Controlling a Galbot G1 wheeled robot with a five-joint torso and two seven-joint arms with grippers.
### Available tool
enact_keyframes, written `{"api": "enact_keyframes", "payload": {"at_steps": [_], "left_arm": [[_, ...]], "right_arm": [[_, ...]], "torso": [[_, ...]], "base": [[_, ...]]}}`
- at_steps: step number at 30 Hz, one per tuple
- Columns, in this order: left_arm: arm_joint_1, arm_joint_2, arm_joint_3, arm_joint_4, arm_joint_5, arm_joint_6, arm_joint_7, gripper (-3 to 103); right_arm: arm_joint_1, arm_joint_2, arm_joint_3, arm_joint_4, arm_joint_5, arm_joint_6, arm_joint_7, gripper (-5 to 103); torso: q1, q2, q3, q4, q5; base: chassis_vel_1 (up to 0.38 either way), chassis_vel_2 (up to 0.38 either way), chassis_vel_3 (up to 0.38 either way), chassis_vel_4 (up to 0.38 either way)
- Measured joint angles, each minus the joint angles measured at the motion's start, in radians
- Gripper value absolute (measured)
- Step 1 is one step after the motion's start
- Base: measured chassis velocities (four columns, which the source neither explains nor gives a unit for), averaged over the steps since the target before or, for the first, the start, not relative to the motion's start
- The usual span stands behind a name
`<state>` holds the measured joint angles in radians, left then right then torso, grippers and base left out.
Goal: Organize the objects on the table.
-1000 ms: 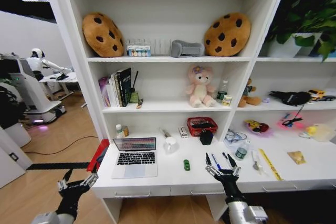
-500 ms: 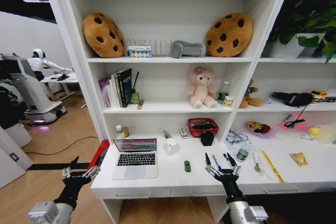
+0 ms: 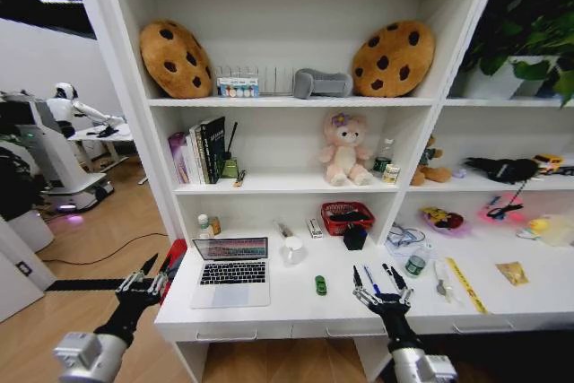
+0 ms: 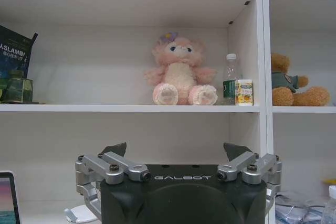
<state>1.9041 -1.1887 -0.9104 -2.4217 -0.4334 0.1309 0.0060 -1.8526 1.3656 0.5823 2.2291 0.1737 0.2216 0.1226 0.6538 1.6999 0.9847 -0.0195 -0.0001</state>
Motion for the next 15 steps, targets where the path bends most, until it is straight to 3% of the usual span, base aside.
{"api": "enact_keyframes", "payload": {"at_steps": [3, 6, 15], "left_arm": [[-0.001, 0.004, 0.0, 0.0, -0.003, 0.0, 0.0, 13], [-0.006, 0.015, -0.004, 0.004, -0.012, 0.0, -0.004, 1], [-0.007, 0.016, -0.005, 0.006, -0.015, 0.0, -0.006, 0]], "right_arm": [[-0.001, 0.002, 0.0, -0.003, 0.001, -0.001, 0.001, 100], [-0.005, 0.003, 0.0, -0.004, 0.008, -0.003, 0.006, 100], [-0.005, 0.002, -0.001, -0.004, 0.011, -0.004, 0.008, 100]], "torso": [[0.0, 0.0, 0.0, 0.0001, 0.0], [0.0, 0.0, 0.0, -0.0001, 0.0], [0.0, 0.0, 0.0, 0.0, 0.0]], "base": [[0.0, 0.0, 0.0, 0.0], [0.0, 0.0, 0.0, 0.0], [0.0, 0.0, 0.0, 0.0]]}}
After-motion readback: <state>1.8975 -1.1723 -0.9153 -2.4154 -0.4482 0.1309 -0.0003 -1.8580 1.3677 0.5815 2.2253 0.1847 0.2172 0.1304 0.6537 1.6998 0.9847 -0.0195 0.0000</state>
